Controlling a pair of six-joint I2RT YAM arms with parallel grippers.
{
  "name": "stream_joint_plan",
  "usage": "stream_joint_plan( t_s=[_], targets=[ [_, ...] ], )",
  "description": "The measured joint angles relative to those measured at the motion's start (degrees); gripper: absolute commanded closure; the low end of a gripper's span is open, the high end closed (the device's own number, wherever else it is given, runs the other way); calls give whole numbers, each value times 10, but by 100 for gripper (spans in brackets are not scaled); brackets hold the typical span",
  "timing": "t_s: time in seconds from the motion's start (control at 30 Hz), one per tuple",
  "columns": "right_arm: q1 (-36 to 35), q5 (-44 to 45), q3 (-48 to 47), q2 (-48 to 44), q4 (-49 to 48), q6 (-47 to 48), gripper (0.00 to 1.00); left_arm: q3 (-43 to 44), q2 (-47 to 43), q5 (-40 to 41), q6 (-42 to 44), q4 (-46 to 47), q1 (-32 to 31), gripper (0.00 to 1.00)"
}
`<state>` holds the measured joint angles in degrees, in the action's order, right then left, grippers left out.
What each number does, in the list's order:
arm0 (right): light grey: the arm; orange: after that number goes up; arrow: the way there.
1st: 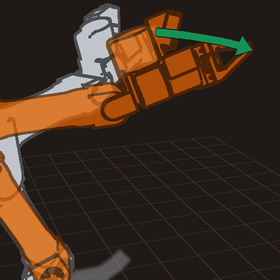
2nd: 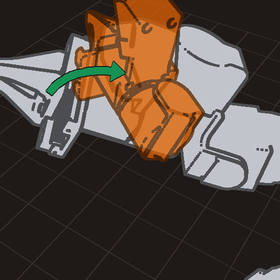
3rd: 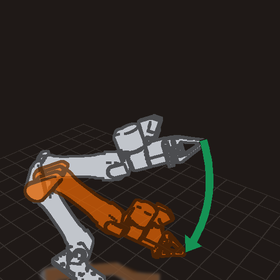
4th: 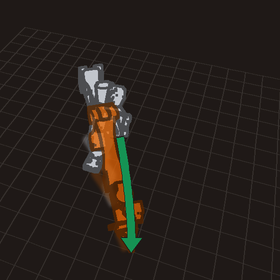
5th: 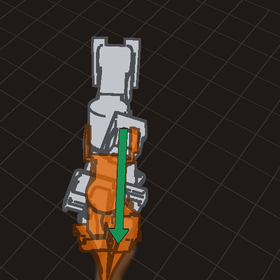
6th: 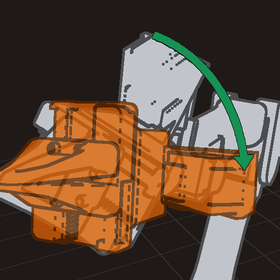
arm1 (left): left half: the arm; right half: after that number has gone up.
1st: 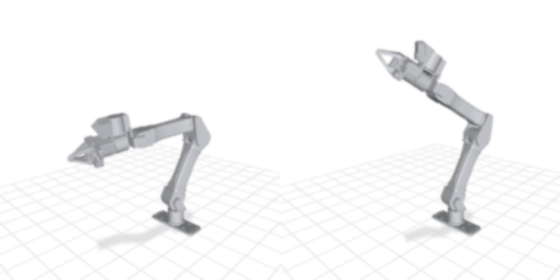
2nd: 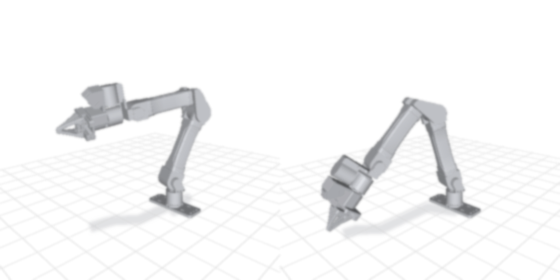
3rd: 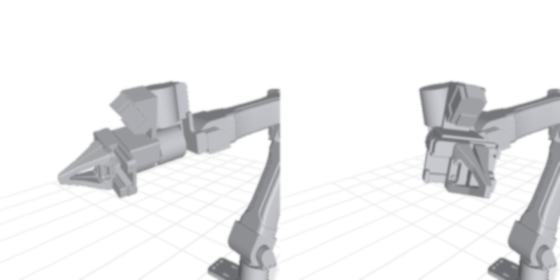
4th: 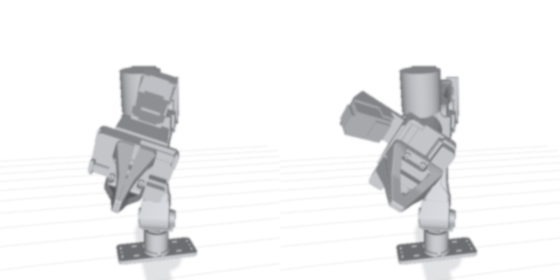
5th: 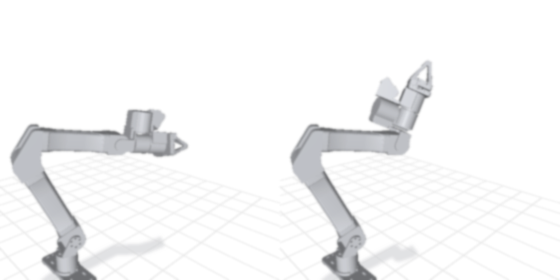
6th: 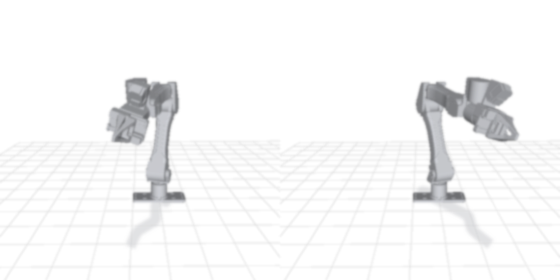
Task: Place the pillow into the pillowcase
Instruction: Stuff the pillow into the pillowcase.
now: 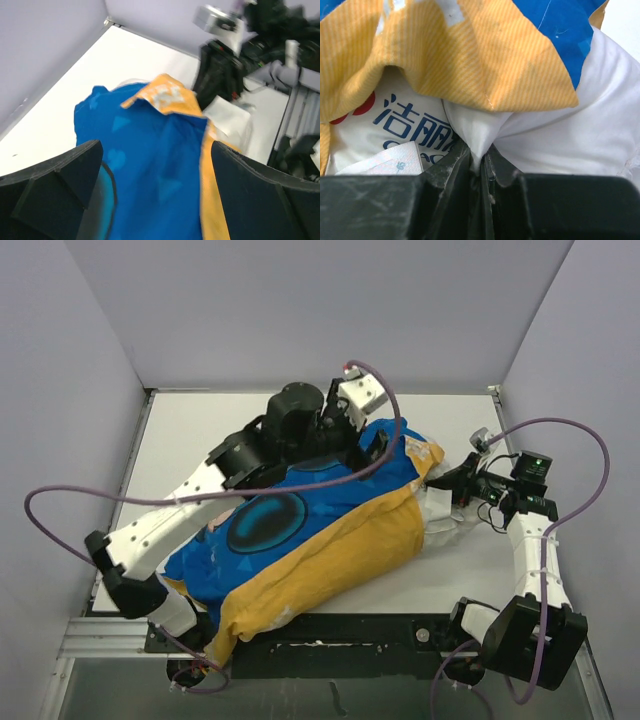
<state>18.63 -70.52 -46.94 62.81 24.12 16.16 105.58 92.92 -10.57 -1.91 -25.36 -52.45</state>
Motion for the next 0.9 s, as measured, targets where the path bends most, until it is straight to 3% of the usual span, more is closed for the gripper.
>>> stream_joint_plan(
  t_s=[0.23,0.43,0.47,0.53,0.63,0.67,0.87,0.9],
  targets=[
    [-14,0,-7,17,1,13,99,-33,-89,214,71,-189,-240,5],
    [-18,0,-10,24,9,26,99,-133,-26,339,73,-307,-248,5],
    [-18,0,-10,24,9,28,99,-154,-21,351,83,-307,-243,12],
    [-19,0,-10,24,14,30,100,-194,-21,369,110,-282,-232,62],
    [-21,0,-11,24,21,38,100,-239,-27,380,172,-212,-196,94],
    [-22,0,-11,24,22,42,100,-257,-32,380,205,-174,-178,100],
    [-22,-9,-17,24,37,75,99,-348,-58,357,445,66,-68,100],
    [-22,-14,-18,24,46,84,99,-350,-55,350,473,92,-52,95]
  ],
)
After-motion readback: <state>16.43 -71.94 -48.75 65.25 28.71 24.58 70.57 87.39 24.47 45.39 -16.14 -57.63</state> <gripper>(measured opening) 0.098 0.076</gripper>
